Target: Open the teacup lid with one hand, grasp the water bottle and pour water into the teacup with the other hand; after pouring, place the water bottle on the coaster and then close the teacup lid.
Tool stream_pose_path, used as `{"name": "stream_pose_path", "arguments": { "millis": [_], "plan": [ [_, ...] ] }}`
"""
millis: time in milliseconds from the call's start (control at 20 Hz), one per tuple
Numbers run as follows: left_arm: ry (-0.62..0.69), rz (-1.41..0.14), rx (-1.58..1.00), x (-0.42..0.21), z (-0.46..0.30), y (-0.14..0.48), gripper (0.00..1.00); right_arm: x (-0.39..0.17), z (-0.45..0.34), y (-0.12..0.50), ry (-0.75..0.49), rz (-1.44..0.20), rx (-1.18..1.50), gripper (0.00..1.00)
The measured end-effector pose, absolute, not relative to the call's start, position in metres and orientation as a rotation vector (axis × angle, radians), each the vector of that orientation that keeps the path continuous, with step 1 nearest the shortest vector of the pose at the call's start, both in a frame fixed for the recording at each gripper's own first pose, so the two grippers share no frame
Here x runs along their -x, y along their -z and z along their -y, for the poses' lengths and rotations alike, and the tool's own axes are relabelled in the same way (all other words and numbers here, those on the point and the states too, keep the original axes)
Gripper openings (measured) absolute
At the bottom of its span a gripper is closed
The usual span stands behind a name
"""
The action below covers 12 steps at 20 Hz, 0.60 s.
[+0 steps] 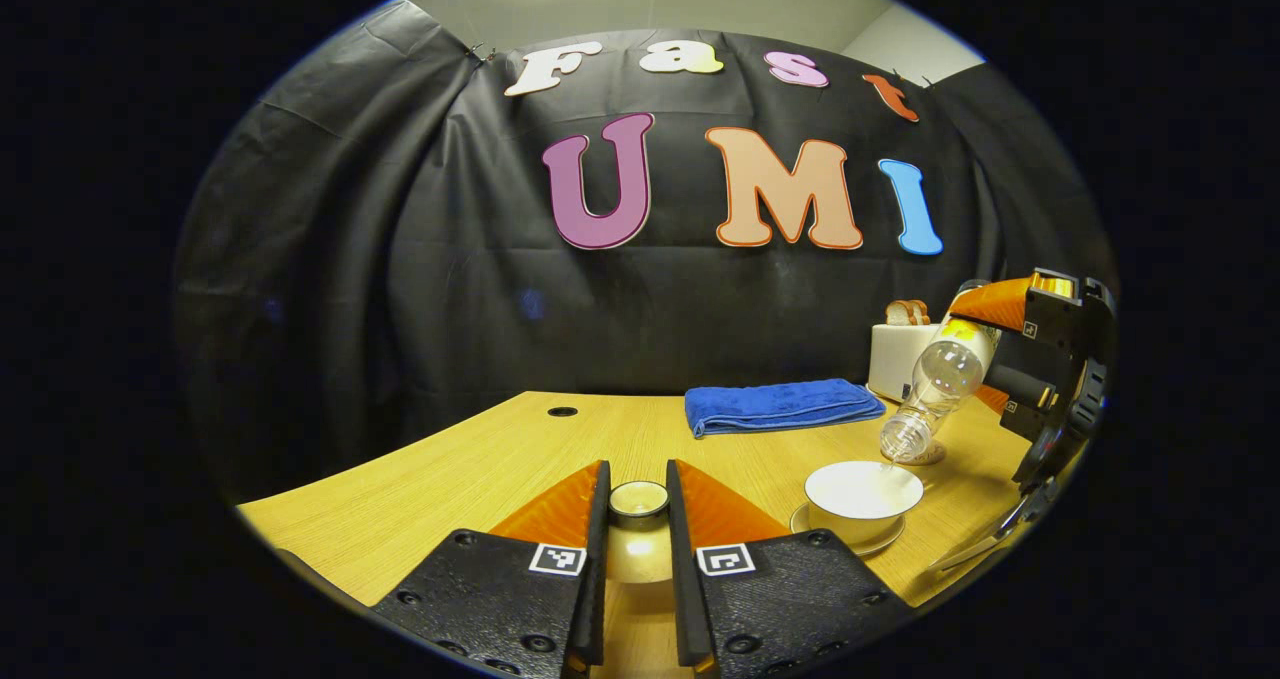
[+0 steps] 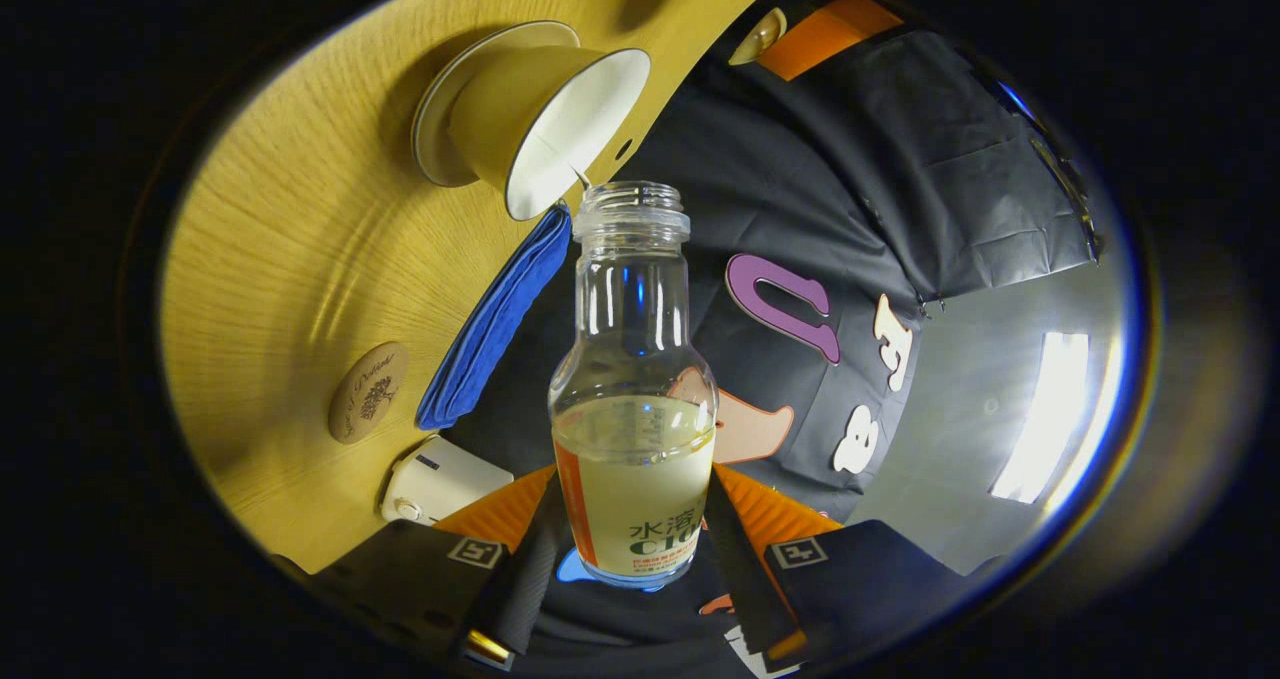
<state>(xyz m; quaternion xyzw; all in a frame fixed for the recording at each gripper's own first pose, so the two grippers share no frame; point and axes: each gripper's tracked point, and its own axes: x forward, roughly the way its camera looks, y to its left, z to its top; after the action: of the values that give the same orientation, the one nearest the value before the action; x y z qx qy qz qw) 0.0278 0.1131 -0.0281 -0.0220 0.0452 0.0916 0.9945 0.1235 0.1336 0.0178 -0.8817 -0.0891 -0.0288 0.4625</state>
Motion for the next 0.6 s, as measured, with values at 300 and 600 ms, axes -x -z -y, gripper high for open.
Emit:
{"name": "stream_pose_path", "arguments": {
  "millis": [300, 600],
  "plan": [
    [-0.183, -0.092, 0.044, -0.032, -0.114, 0.028, 0.25, -0.122, -0.121, -0.003, 0.035, 0.137, 2.063, 0.84],
    [-0.184, -0.092, 0.043, -0.032, -0.114, 0.028, 0.25, -0.114, -0.097, 0.018, 0.001, -0.021, 1.734, 0.78]
  ]
}}
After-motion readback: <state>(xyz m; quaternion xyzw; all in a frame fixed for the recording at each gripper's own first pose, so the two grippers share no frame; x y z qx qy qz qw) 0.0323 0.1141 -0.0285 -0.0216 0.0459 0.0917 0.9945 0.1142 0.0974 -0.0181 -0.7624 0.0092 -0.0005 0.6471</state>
